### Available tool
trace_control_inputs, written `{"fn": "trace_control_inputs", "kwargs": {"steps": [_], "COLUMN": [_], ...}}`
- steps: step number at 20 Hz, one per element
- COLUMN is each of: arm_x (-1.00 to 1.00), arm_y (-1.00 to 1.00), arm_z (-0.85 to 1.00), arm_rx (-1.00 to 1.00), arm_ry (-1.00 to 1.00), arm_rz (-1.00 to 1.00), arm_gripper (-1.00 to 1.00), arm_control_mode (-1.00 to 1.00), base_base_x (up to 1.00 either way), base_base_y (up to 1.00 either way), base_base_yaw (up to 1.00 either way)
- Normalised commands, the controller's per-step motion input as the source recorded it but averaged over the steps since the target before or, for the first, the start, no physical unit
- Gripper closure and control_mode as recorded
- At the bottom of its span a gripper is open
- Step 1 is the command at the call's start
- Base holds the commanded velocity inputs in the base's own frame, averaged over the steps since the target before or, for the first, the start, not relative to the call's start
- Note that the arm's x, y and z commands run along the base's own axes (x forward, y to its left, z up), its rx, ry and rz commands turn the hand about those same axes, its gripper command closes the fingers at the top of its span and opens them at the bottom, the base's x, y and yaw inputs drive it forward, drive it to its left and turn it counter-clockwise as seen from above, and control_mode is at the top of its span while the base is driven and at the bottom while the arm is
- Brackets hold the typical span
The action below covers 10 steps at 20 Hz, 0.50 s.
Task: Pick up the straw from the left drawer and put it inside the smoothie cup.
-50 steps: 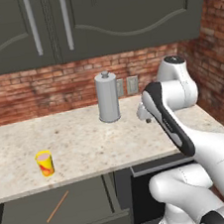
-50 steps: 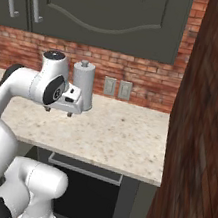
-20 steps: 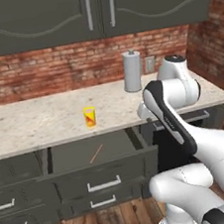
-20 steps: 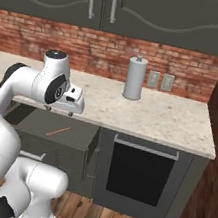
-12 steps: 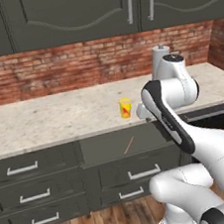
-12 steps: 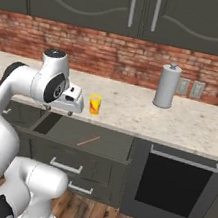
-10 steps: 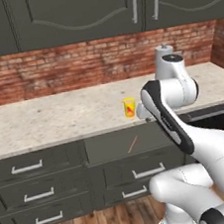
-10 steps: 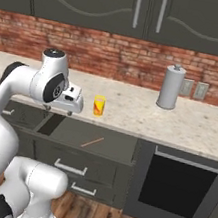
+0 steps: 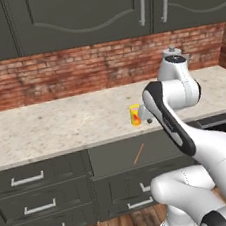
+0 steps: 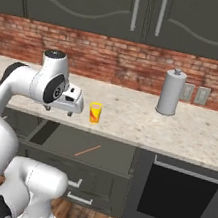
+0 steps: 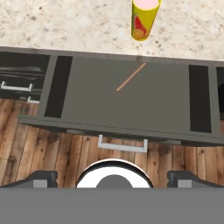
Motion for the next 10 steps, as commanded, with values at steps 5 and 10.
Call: {"fn": "trace_control_inputs", "kwargs": {"steps": [5, 10], "arm_x": [0.0, 0.0], "arm_y": [0.0, 0.0], "arm_z": [-0.1, -0.2], "arm_rx": [0.0, 0.0], "arm_ry": [0.0, 0.0], "arm_rz": [0.0, 0.0], "arm_gripper": [-1.0, -1.0], "arm_control_mode": [-1.0, -1.0], "base_base_x": [0.0, 0.0], "base_base_y": [0.0, 0.0], "base_base_yaw": [0.0, 0.0]}}
